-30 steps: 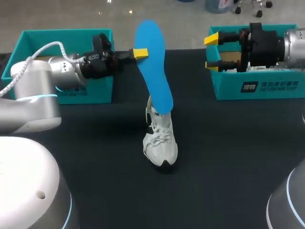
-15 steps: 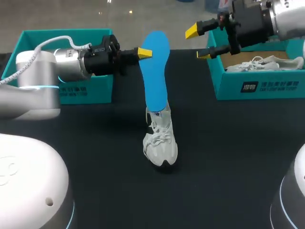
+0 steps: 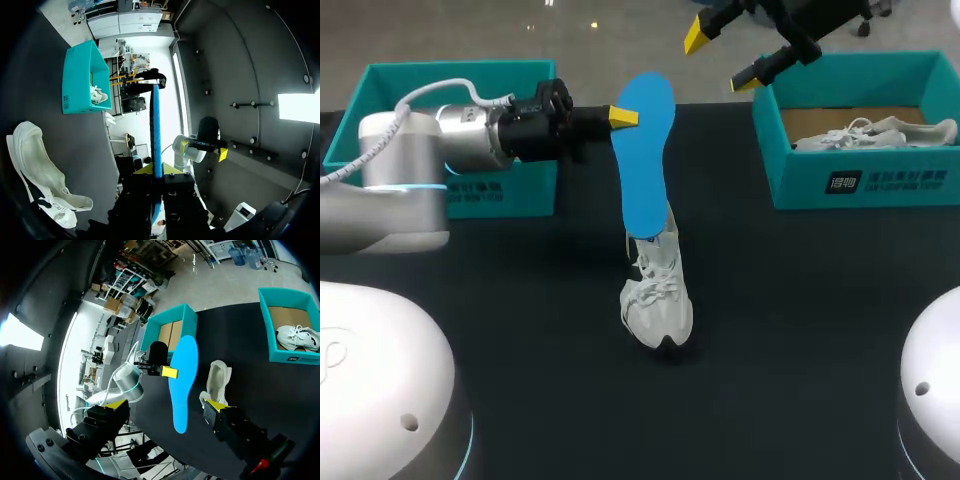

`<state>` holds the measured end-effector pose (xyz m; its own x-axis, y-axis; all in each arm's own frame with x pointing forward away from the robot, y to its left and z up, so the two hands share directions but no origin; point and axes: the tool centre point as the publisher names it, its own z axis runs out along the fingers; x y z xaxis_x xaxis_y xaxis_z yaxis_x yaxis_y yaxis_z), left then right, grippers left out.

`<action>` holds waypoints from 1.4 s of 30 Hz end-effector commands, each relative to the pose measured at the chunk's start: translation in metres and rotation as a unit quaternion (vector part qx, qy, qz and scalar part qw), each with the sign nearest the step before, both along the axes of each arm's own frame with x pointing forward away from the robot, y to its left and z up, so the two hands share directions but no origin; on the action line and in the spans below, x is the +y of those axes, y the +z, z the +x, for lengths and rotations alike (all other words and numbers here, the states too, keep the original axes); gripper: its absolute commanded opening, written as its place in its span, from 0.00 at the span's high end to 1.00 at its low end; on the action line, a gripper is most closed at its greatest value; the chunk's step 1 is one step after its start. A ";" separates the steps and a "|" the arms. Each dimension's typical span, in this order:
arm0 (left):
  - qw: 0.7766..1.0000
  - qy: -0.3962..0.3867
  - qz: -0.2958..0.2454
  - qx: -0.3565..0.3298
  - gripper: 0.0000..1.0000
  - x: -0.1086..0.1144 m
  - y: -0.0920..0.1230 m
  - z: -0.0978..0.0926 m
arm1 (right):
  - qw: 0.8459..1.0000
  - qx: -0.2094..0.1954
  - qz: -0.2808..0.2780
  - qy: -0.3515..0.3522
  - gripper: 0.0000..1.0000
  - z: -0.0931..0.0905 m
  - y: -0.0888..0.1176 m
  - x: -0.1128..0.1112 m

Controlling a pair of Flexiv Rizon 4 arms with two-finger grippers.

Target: Take the shoe out of the shoebox, open the shoe tongue, remove and reinsert the insole, then place the shoe into the shoebox

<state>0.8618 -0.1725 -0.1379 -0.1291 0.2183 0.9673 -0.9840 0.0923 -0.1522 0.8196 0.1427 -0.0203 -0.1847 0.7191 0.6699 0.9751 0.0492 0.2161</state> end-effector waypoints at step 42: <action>1.000 -0.004 0.000 -0.005 1.00 -0.005 -0.001 0.007 | 0.897 -0.066 -0.432 -0.068 0.00 0.001 -0.003 0.060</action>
